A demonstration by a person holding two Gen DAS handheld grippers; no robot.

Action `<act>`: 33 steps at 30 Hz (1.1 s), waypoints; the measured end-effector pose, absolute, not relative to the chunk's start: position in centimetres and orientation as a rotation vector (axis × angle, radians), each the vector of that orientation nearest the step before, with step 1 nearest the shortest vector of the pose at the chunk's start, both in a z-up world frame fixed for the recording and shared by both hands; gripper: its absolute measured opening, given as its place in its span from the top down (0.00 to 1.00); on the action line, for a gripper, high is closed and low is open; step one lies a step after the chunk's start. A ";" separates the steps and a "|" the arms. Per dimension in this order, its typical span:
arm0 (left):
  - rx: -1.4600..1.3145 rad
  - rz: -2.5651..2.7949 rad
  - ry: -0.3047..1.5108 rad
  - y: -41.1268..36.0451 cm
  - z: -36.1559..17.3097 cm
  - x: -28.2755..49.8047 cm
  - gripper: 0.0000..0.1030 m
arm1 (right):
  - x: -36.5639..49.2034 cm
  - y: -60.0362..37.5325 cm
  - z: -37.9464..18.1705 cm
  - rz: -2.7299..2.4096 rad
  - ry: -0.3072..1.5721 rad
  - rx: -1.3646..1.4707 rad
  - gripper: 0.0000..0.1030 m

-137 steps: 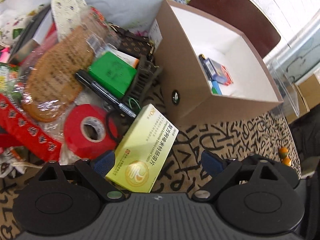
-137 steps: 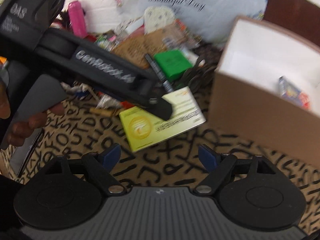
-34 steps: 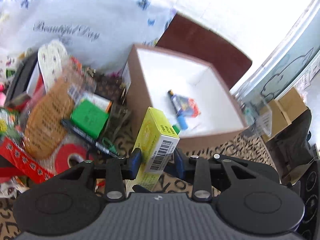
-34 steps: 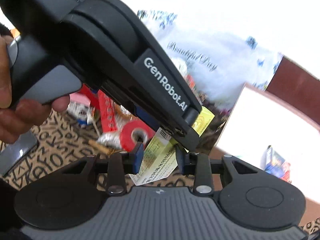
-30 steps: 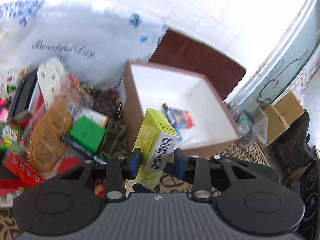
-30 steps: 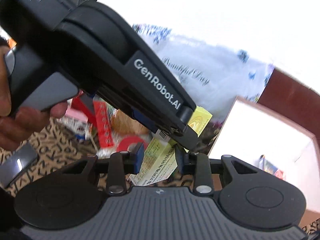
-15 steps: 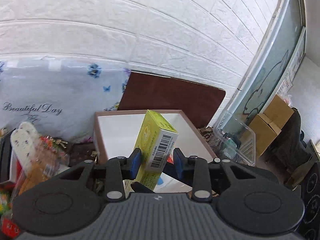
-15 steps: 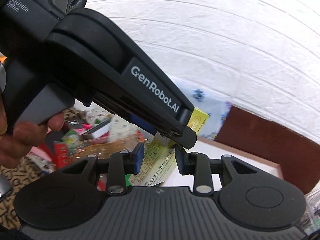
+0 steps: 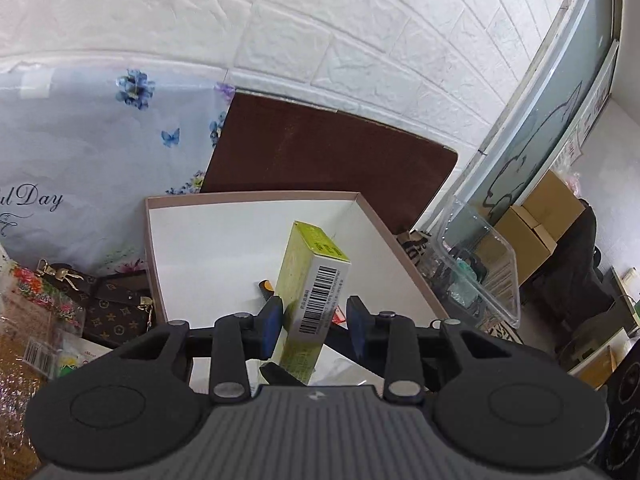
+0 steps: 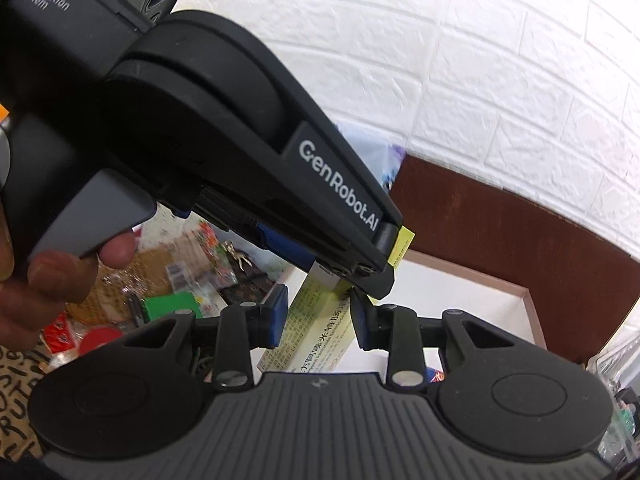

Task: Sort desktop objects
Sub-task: 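Carry the yellow medicine box with the left gripper into the cardboard box and release, then withdraw the left gripper and reach toward the red tape roll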

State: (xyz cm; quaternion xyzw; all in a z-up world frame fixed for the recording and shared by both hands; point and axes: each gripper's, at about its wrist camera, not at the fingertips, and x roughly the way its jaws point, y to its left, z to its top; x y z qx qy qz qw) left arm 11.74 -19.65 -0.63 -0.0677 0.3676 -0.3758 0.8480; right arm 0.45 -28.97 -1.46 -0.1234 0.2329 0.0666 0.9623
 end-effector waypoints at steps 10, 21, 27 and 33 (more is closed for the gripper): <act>-0.143 -0.735 0.835 -19.3 -2.8 13.8 0.10 | 4.0 -29.3 -3.9 0.093 0.551 -0.245 0.28; -0.160 -0.671 0.881 -17.6 -3.9 13.0 0.09 | 3.5 -29.2 -4.4 0.087 0.591 -0.231 0.20; -0.150 -0.660 0.878 -17.4 -3.6 12.4 0.09 | 2.9 -29.2 -3.8 0.086 0.591 -0.233 0.20; -0.136 -0.641 0.866 -16.8 -3.1 11.4 0.09 | 2.2 -29.3 -2.9 0.080 0.582 -0.240 0.16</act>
